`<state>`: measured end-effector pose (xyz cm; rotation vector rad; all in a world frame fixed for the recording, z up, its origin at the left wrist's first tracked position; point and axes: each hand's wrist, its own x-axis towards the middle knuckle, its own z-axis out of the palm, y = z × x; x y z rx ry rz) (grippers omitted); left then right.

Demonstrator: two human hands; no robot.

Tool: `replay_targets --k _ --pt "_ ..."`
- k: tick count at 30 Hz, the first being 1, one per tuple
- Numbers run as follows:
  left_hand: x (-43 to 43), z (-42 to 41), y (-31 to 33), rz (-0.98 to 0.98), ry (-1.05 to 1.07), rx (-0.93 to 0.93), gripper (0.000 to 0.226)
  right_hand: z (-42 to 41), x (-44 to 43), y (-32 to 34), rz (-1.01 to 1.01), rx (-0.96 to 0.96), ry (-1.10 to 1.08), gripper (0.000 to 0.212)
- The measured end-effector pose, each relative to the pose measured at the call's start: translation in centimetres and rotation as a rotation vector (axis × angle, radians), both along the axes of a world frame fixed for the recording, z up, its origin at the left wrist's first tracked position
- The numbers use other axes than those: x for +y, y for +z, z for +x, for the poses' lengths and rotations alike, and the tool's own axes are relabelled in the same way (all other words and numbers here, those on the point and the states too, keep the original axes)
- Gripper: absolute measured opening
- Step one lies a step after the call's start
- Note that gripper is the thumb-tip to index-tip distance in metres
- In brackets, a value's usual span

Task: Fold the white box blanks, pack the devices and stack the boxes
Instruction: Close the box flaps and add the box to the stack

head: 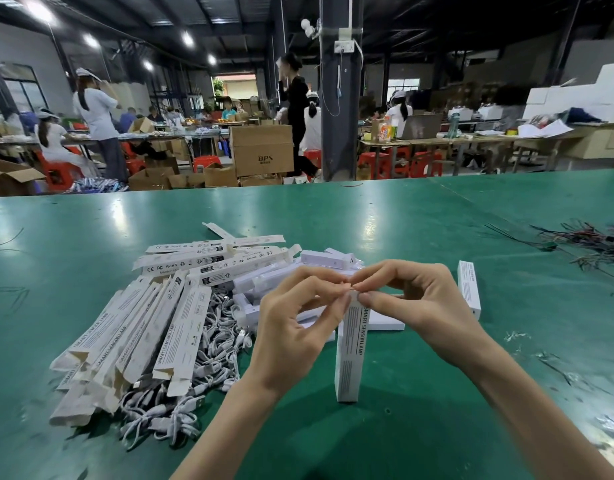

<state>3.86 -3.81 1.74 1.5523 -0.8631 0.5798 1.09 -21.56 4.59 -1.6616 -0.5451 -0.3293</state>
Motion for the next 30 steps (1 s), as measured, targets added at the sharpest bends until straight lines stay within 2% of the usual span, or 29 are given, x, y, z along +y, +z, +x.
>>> replay_targets --k 4,6,11,13,17,23,27,30 --pt "0.1 0.0 0.8 -0.056 -0.084 0.231 0.01 -0.3 0.3 0.4 -0.043 -0.017 -0.07 0.017" --pt "0.1 0.2 1.2 -0.017 -0.069 0.254 0.014 -0.3 0.5 0.5 -0.063 -0.03 -0.115 0.016" --pt "0.5 0.3 1.1 0.119 0.041 -0.033 0.005 -0.3 0.4 0.5 -0.155 -0.113 -0.126 0.012" --pt "0.6 0.3 1.1 0.169 0.067 -0.151 0.009 -0.3 0.1 0.5 -0.194 -0.146 -0.118 0.01" --pt "0.7 0.5 1.3 0.212 0.1 -0.211 0.008 -0.2 -0.1 0.6 -0.226 -0.191 -0.115 0.008" --pt "1.1 0.5 1.2 0.07 -0.082 0.072 0.006 -0.4 -0.2 1.6 -0.299 -0.172 -0.068 0.007" --pt "0.8 0.4 0.2 0.086 -0.21 0.281 0.029 -0.2 0.2 2.9 -0.411 -0.157 -0.067 0.003" --pt "0.5 0.4 -0.4 0.098 -0.19 0.315 0.036 0.2 0.3 3.8 -0.492 -0.153 -0.091 0.002"
